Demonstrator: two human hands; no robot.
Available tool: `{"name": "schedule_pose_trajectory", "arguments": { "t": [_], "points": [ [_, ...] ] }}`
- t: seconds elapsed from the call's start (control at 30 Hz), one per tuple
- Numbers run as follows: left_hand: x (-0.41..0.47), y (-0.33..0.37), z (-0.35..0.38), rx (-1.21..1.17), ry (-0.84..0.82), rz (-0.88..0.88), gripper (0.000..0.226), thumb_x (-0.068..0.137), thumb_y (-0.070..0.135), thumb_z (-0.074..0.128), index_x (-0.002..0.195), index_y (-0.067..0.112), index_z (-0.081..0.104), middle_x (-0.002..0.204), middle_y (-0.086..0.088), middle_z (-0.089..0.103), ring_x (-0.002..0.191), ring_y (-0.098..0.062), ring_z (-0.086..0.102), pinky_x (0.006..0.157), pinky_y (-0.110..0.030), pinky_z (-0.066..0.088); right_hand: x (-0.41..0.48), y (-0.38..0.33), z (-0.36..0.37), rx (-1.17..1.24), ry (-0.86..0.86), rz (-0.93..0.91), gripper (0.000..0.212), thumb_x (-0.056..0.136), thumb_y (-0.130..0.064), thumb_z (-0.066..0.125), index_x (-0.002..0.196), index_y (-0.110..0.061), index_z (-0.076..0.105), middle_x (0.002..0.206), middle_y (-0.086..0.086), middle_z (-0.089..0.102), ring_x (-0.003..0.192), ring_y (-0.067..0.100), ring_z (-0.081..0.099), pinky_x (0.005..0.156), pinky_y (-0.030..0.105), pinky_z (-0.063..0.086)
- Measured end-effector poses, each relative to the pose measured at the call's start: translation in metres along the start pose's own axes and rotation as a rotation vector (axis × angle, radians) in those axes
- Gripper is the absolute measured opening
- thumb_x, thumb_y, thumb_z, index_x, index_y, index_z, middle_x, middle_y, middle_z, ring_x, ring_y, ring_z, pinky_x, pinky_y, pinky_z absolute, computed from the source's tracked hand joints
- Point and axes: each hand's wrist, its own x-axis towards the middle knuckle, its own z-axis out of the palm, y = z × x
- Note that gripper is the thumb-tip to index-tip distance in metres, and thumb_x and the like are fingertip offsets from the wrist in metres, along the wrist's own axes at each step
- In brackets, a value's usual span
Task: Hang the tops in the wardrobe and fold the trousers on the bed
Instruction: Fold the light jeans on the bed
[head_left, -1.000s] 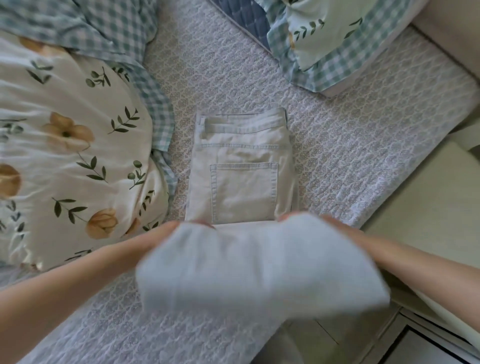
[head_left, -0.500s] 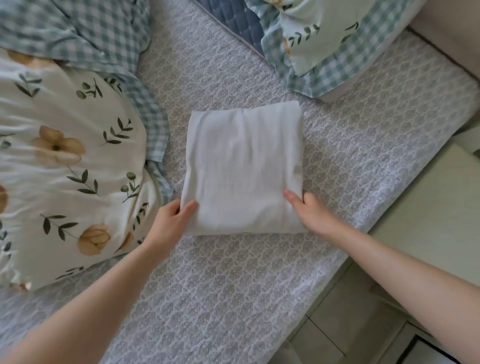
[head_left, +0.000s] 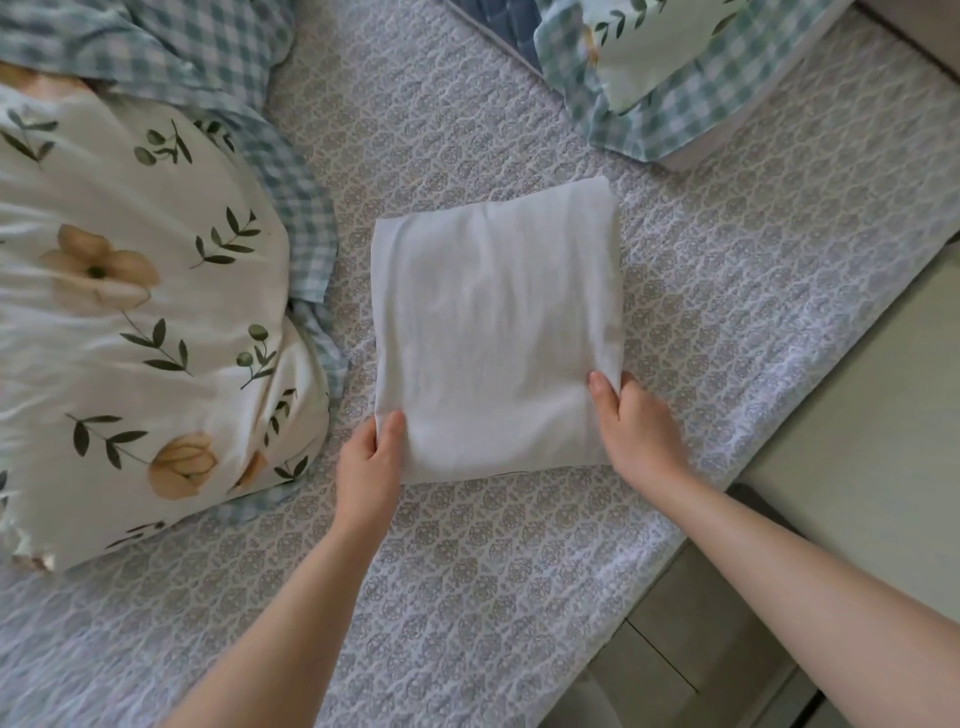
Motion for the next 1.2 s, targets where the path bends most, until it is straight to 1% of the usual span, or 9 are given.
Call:
{"name": "schedule_pose_trajectory", "arguments": {
  "t": [0.13,0.2,0.3,0.4,0.57,0.73,0.8,0.9,1.2],
  "points": [
    [0.007,0.003,-0.002,0.019,0.039,0.032,0.031,0.096,0.036,0.053,0.089,0.008,0.063,0.079,-0.001,0.057,0.066,-0.016,0.048,0.049,-0.019,0.038,0.000,-0.002,-0.006,-0.008,0.026,0.008,0.045,0.097,-0.059,0.027,0.106,-0.018,0.043,0.079,-0.002,0.059,0.062,0.015,0.059,0.048,0.027,0.041],
    [0.013,0.008,-0.005,0.055,0.076,0.067,0.028,0.093,0.040,0.056,0.090,0.013,0.062,0.082,0.003,0.059,0.070,-0.016,0.052,0.055,-0.023,0.040,0.006,-0.003,-0.010,0.008,0.095,0.004,0.051,0.095,-0.062,0.028,0.118,-0.018,0.038,0.098,0.000,0.060,0.074,0.018,0.059,0.052,0.030,0.042],
    [0.025,0.025,-0.003,0.092,0.159,0.104,0.030,0.091,0.049,0.057,0.106,0.022,0.059,0.098,0.010,0.061,0.086,-0.007,0.058,0.066,-0.023,0.040,0.020,-0.011,-0.017,0.088,0.154,0.038,0.065,0.094,-0.063,0.030,0.136,-0.014,0.030,0.131,0.009,0.048,0.104,0.027,0.055,0.074,0.041,0.050],
    [0.038,0.043,0.006,0.103,0.204,0.129,0.047,0.091,0.055,0.055,0.125,0.023,0.052,0.112,0.010,0.058,0.096,-0.005,0.057,0.076,-0.021,0.040,0.032,-0.023,-0.016,0.133,0.173,0.061,0.066,0.095,-0.061,0.028,0.140,-0.014,0.026,0.138,0.012,0.043,0.112,0.031,0.052,0.081,0.041,0.047],
    [0.045,0.052,0.024,0.311,0.265,0.129,0.057,0.095,0.055,0.045,0.135,0.015,0.046,0.133,-0.004,0.052,0.119,-0.024,0.050,0.102,-0.046,0.040,0.035,-0.040,-0.002,0.196,0.169,0.044,0.055,0.099,-0.051,0.032,0.134,-0.009,0.031,0.131,0.017,0.046,0.108,0.036,0.052,0.087,0.044,0.046],
    [0.041,0.051,0.028,0.265,0.288,0.119,0.055,0.097,0.054,0.043,0.136,0.015,0.043,0.136,-0.006,0.051,0.120,-0.026,0.050,0.102,-0.044,0.039,0.036,-0.042,0.000,0.214,0.161,0.056,0.047,0.100,-0.049,0.031,0.123,-0.008,0.036,0.119,0.014,0.052,0.090,0.028,0.054,0.069,0.035,0.041],
    [0.040,0.051,0.028,0.231,0.270,0.091,0.056,0.097,0.054,0.043,0.137,0.015,0.043,0.133,-0.006,0.053,0.117,-0.026,0.051,0.099,-0.042,0.040,0.037,-0.041,-0.001,0.237,0.150,0.047,0.042,0.101,-0.049,0.030,0.115,-0.010,0.038,0.104,0.005,0.055,0.082,0.022,0.056,0.061,0.031,0.041],
    [0.037,0.051,0.029,0.184,0.248,0.075,0.050,0.098,0.052,0.042,0.132,0.015,0.048,0.117,-0.004,0.060,0.100,-0.023,0.053,0.084,-0.035,0.038,0.037,-0.044,-0.005,0.252,0.166,0.056,0.032,0.102,-0.047,0.030,0.102,-0.015,0.037,0.079,-0.010,0.048,0.062,0.005,0.048,0.047,0.022,0.030],
    [0.019,0.052,0.027,0.004,0.245,0.181,0.029,0.098,0.040,0.050,0.110,0.016,0.063,0.100,0.003,0.067,0.092,-0.014,0.062,0.073,-0.026,0.043,0.020,-0.042,-0.016,0.304,0.241,0.036,0.026,0.104,-0.040,0.030,0.096,-0.017,0.042,0.075,-0.013,0.050,0.062,0.000,0.047,0.049,0.022,0.030]
  ]
}}
